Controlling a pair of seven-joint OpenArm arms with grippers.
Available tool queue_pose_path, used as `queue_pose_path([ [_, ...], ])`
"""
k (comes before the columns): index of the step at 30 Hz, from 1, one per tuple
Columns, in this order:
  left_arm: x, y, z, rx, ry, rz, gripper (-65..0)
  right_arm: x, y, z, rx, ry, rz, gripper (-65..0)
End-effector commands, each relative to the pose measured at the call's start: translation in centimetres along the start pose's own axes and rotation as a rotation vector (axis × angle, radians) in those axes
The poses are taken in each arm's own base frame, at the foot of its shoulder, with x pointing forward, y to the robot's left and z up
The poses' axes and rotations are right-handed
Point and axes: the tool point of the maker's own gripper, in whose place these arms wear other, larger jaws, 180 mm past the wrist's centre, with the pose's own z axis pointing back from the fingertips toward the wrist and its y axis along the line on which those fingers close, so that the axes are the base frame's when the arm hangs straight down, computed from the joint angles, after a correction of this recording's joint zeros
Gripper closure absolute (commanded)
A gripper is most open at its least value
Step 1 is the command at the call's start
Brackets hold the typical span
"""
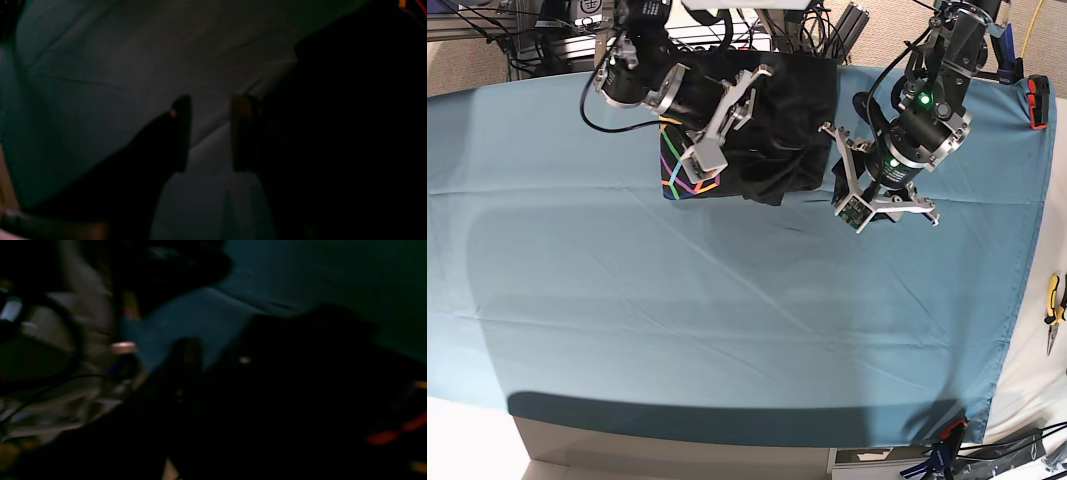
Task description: Fold the T-shirt properly
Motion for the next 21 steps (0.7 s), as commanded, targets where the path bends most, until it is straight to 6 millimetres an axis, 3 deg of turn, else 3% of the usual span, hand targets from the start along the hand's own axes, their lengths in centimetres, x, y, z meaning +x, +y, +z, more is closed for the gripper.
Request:
queue_pose_path([
  [1,1.1,0.5,0.4,0.016,-0.040,-0.009,-21.3,1.9,0.0,0.2,0.002,-0.073,0.021,-1.3],
  [7,1.1,0.5,0.4,0.016,-0.040,-0.009,-21.3,2.9,-4.3,1.9,-0.153,-0.083,0.060,0.0],
  [11,1.1,0.5,0.4,0.016,-0.041,-0.008,-21.3,1.8,-8.8,4.0,-0.368,-0.038,0.000,0.0],
  [14,1.1,0.4,0.4,0.010,-0.043,-0.004,-21.3,1.1,-11.0,5.4,-0.485,-0.007,-0.030,0.0],
  [17,1.2,0.2,0.4,-0.002,-0.046,0.004,-21.3,0.3,-12.5,6.3,-0.582,0.031,-0.044,0.0],
  [21,1.2,0.2,0.4,-0.001,-0.046,0.004,-21.3,-0.8,-13.0,6.8,-0.627,0.084,-0.074,0.0],
])
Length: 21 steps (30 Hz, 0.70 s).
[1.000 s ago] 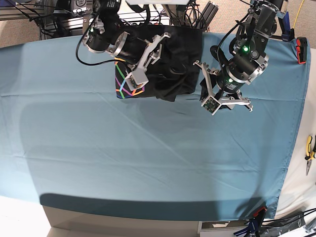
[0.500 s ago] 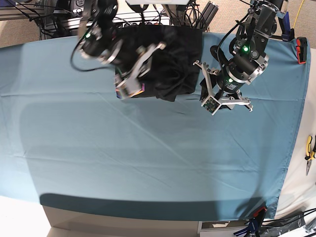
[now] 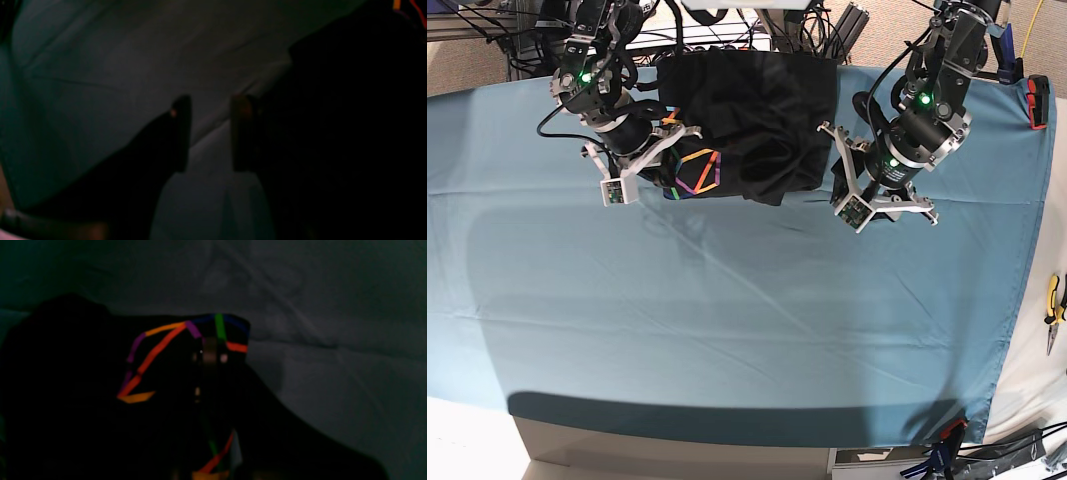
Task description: Fold the T-shirt properly
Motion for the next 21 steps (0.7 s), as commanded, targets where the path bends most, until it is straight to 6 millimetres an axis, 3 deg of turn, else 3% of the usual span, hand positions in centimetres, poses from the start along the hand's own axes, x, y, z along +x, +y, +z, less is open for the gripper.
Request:
queue_pose_path([
  [1,1.1,0.4,0.4,0.011,-0.042,-0.006,-21.3,0.4,0.2,0.3,0.004,-0.016,0.003,0.0],
  [9,1.2,0.4,0.4,0.011,-0.045,-0.005,-21.3,-4.4,2.0,1.3,0.074,0.119,-0.023,0.0],
  [21,1.2,0.4,0.4,0.011,-0.045,-0.005,-21.3,-5.5,9.4,0.6,0.262,0.173,0.135,0.0],
])
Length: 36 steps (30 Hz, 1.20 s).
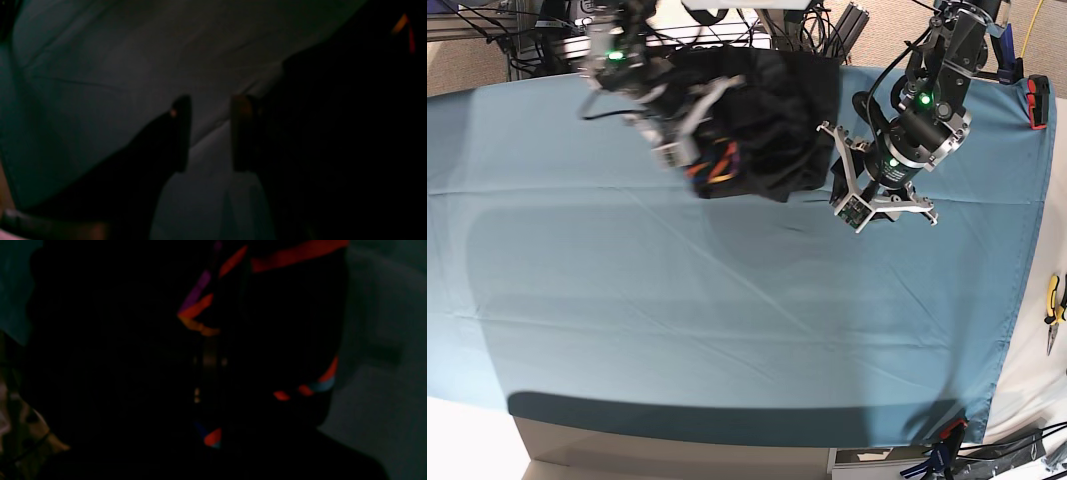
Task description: Fold the T-shirt properly
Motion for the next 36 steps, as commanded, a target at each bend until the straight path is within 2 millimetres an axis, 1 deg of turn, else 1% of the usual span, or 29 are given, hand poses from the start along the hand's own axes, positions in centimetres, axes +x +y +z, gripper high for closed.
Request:
queue_pose_path([
  [1,1.2,0.4,0.4,0.011,-0.044,-0.005,-21.3,0.8,1.0,0.1,0.030,-0.031,0.022,0.0],
  [6,1.2,0.4,0.4,0.011,-0.044,-0.005,-21.3,0.9,2.1,-0.2,0.046,-0.023,0.056,0.0],
  [7,1.2,0.4,0.4,0.011,-0.044,-0.005,-21.3,0.9,2.0,-0.2,0.044,-0.023,0.057,0.0],
  [10,1.2,0.4,0.4,0.011,-0.044,-0.005,-21.3,1.0,1.1,-0.1,-0.007,-0.024,0.087,0.0],
  [13,1.2,0.4,0.4,0.011,-0.045,-0.005,-21.3,1.7,0.4,0.4,-0.050,-0.043,0.105,0.0],
  [17,1.2,0.4,0.4,0.011,-0.045,-0.005,-21.3,3.4,0.0,1.5,-0.092,-0.100,0.132,0.0],
  [20,1.2,0.4,0.4,0.011,-0.044,-0.005,-21.3,4.0,0.1,1.9,-0.096,-0.124,0.137,0.0],
  [28,1.2,0.4,0.4,0.011,-0.044,-0.005,-21.3,3.3,0.8,1.8,-0.054,-0.096,0.109,0.0],
  [36,1.1,0.4,0.4,0.011,-0.044,-0.005,-21.3,1.9,3.2,1.9,0.068,-0.066,0.062,0.0],
])
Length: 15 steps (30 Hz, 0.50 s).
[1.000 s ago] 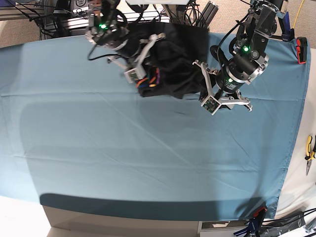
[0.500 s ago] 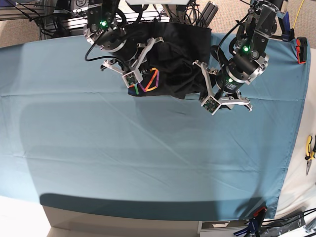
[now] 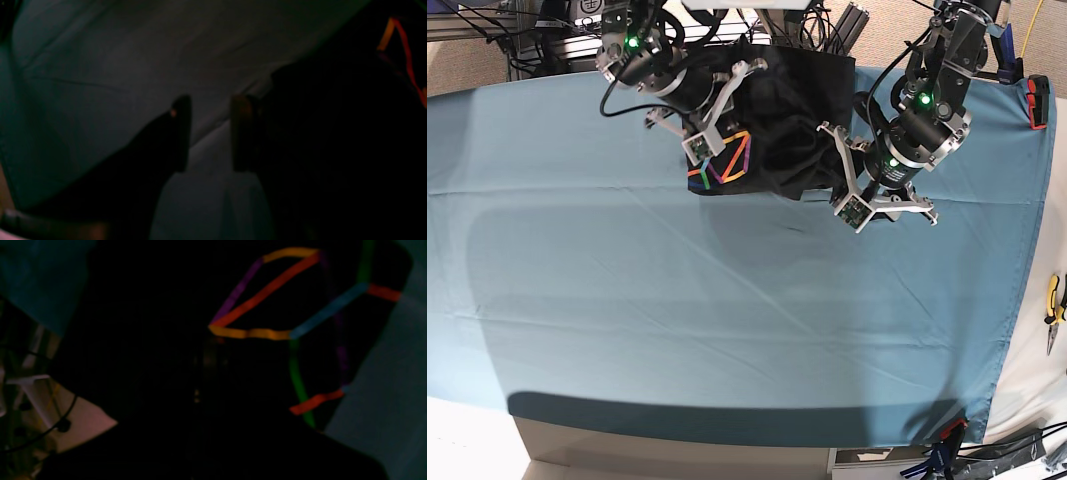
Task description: Fold the T-shirt properly
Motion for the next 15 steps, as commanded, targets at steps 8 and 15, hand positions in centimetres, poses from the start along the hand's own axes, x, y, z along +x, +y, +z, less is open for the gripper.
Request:
queue_pose_path([
  [8,1.1,0.4,0.4,0.011,-0.044,-0.005,-21.3,1.4,2.2,0.4,0.112,-0.065,-0.039,0.0],
  [15,1.1,0.4,0.4,0.011,-0.044,-0.005,-21.3,2.7,5.6,1.1,0.291,-0.134,-0.007,0.0],
])
